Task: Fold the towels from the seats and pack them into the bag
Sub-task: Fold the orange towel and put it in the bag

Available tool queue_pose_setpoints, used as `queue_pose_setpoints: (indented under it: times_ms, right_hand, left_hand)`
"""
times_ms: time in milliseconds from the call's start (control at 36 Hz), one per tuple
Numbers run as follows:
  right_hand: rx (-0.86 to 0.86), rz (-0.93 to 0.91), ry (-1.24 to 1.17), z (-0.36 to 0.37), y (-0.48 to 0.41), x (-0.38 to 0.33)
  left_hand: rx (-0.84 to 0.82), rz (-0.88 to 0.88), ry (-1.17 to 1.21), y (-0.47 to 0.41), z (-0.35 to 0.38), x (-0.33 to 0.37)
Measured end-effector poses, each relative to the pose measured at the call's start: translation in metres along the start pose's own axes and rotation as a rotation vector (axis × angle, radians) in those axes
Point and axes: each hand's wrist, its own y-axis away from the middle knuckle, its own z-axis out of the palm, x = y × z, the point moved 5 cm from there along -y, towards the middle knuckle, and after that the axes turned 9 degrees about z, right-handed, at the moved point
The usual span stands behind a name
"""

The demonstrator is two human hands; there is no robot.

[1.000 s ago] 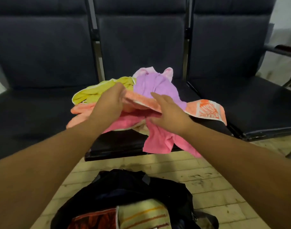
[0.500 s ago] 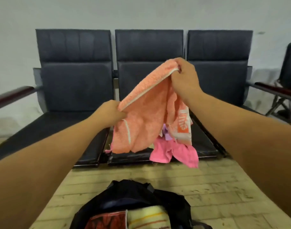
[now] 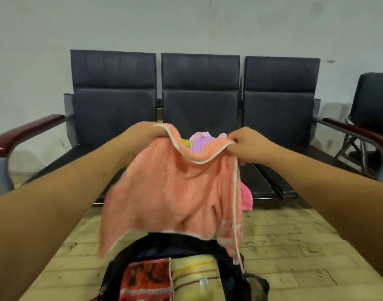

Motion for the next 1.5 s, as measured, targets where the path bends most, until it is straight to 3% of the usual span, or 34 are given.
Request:
queue_pose_setpoints:
  times_ms: [83, 167, 306, 361, 500, 639, 806, 944, 1083, 1167, 1278, 1417, 1500]
  right_hand:
    - [-0.253, -0.148, -0.227, 0.016, 0.031, -0.031]
    - [-0.453, -0.167, -0.430, 0.034, 0.056, -0.059]
    - [-0.240, -0.082, -0.357, 0.047, 0.057, -0.066]
    - [-0.102, -0.058, -0.342, 0.044, 0.053, -0.063]
    - [0.031, 0.033, -0.684, 0.020, 0.049, -0.052]
    - [0.026, 0.049, -0.510, 0.017, 0.051, -0.047]
    - [-0.157, -0.061, -0.438, 0.040, 0.059, -0.067]
    - [-0.039, -0.082, -0.357, 0.032, 0.051, -0.073]
    - [0.092, 0.008, -0.578, 0.010, 0.039, -0.053]
    - [0.160, 0.083, -0.602, -0.002, 0.031, -0.033]
    - [0.210, 0.186, -0.629, -0.011, 0.025, 0.005]
    - [0.266, 0.328, -0.601, -0.008, 0.020, 0.049]
    - [0.251, 0.362, -0.627, -0.001, 0.020, 0.058]
  left_hand:
    - [-0.094, 0.048, -0.160, 0.003, 0.007, 0.027]
    - [-0.198, 0.030, -0.299, 0.006, 0.018, 0.034]
    - [-0.216, -0.003, -0.313, 0.016, 0.027, 0.021]
    - [-0.188, -0.024, -0.195, 0.018, 0.026, 0.013]
    - [-0.252, -0.101, 0.089, 0.035, 0.020, -0.020]
    - [-0.061, -0.046, 0.399, 0.043, 0.022, -0.021]
    - [-0.141, -0.027, -0.010, 0.041, 0.029, 0.001]
    - [-0.112, -0.034, -0.074, 0.041, 0.028, -0.005]
    - [-0.410, -0.133, -0.325, 0.064, 0.026, -0.042]
    - [-0.450, -0.244, -0.384, 0.074, 0.012, -0.072]
    - [-0.370, -0.281, -0.362, 0.086, -0.012, -0.095]
    - [-0.133, -0.230, -0.207, 0.084, -0.033, -0.101]
    - [0.001, -0.210, 0.029, 0.075, -0.028, -0.090]
